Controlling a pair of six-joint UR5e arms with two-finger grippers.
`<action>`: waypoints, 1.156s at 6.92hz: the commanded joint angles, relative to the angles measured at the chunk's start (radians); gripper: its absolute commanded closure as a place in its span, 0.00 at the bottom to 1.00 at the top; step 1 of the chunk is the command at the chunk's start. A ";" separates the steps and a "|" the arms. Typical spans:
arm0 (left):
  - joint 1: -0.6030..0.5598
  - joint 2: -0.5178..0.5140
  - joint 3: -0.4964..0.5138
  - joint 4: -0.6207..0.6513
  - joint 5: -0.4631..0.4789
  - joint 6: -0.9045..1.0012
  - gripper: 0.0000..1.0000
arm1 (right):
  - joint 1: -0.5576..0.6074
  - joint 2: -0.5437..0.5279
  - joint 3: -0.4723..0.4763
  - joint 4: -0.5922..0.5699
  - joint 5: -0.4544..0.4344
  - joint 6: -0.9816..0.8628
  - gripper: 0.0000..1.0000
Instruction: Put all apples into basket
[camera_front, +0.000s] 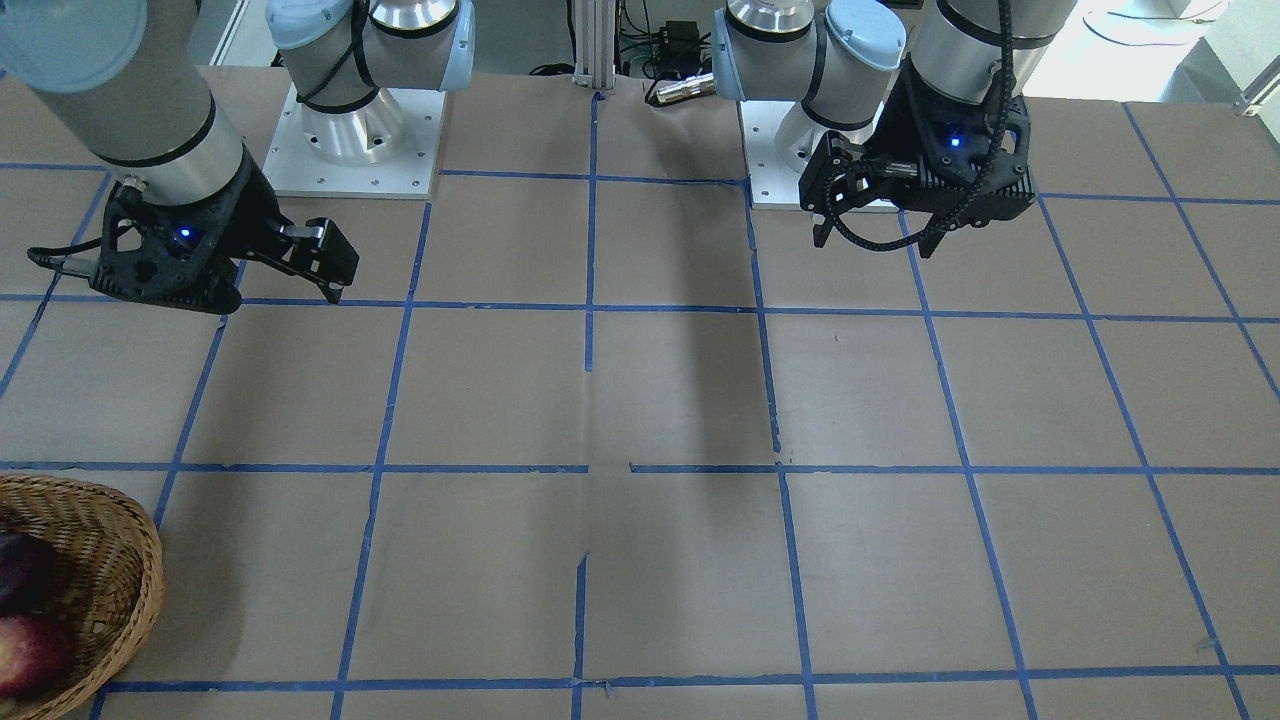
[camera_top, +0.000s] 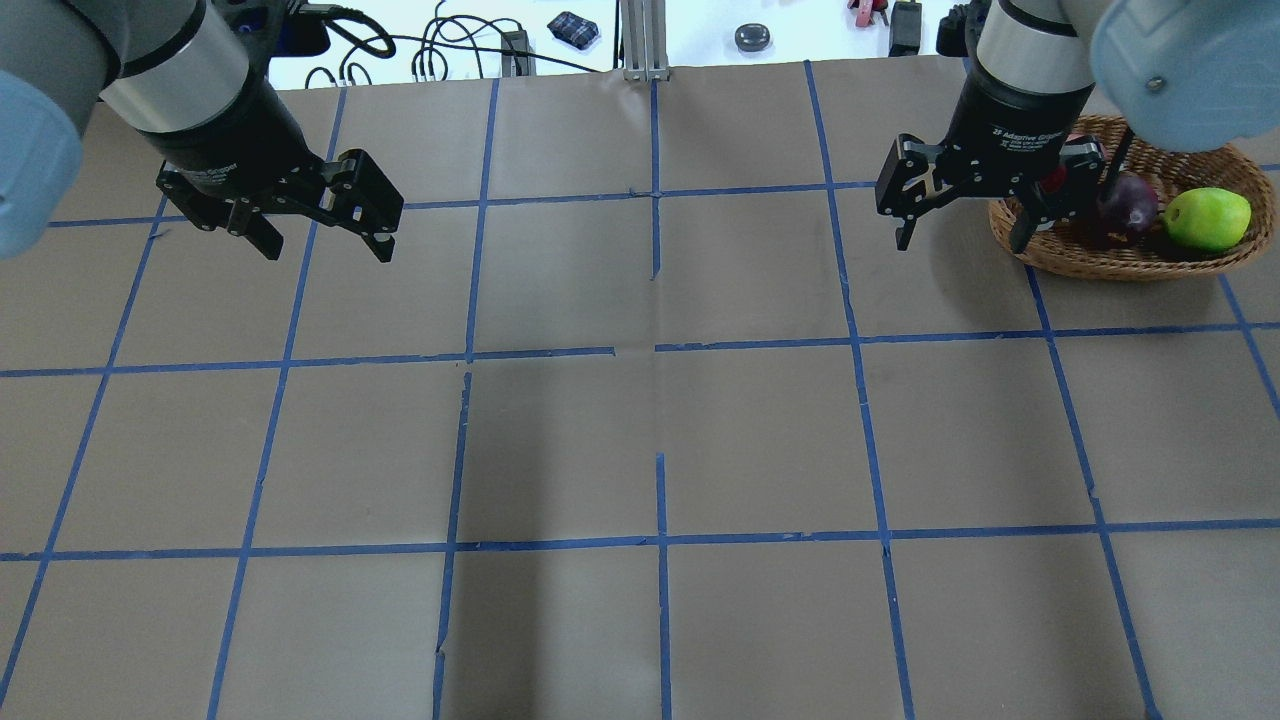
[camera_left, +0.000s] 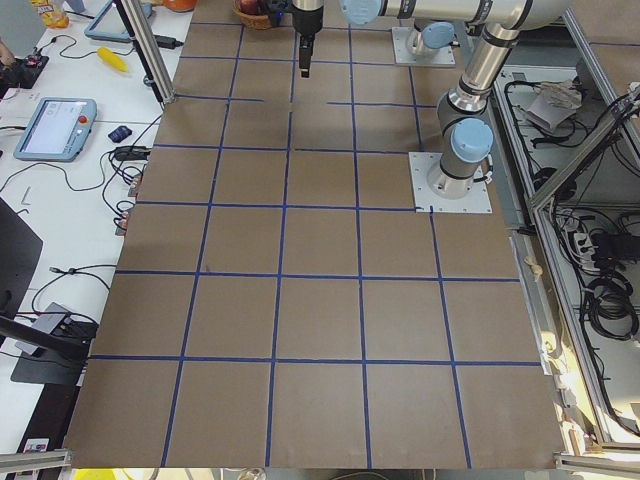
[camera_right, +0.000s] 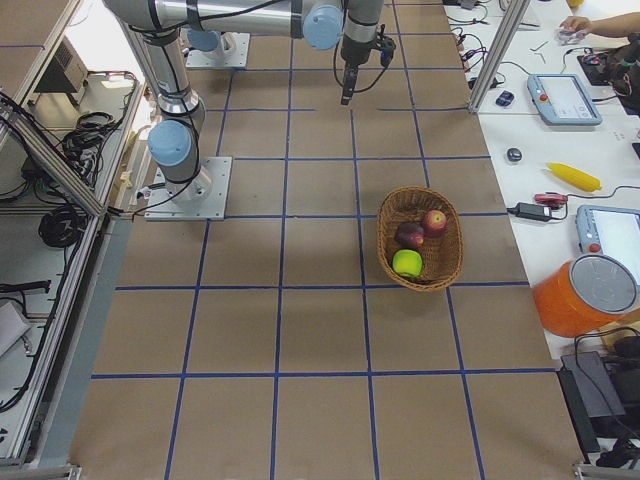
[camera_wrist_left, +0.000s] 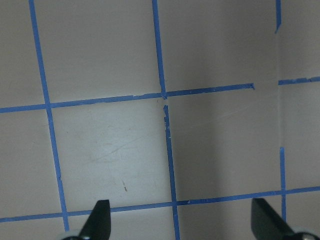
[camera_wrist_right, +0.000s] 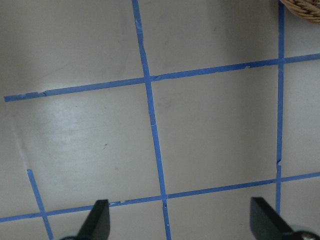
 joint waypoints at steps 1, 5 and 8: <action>0.001 0.000 0.001 0.001 0.000 0.000 0.00 | 0.004 -0.039 -0.004 -0.005 -0.008 0.005 0.00; 0.002 0.000 0.000 0.001 0.000 0.003 0.00 | -0.013 -0.096 0.006 0.004 -0.009 -0.012 0.00; 0.002 0.000 0.000 0.001 0.000 0.003 0.00 | -0.010 -0.118 0.005 0.009 -0.009 -0.014 0.00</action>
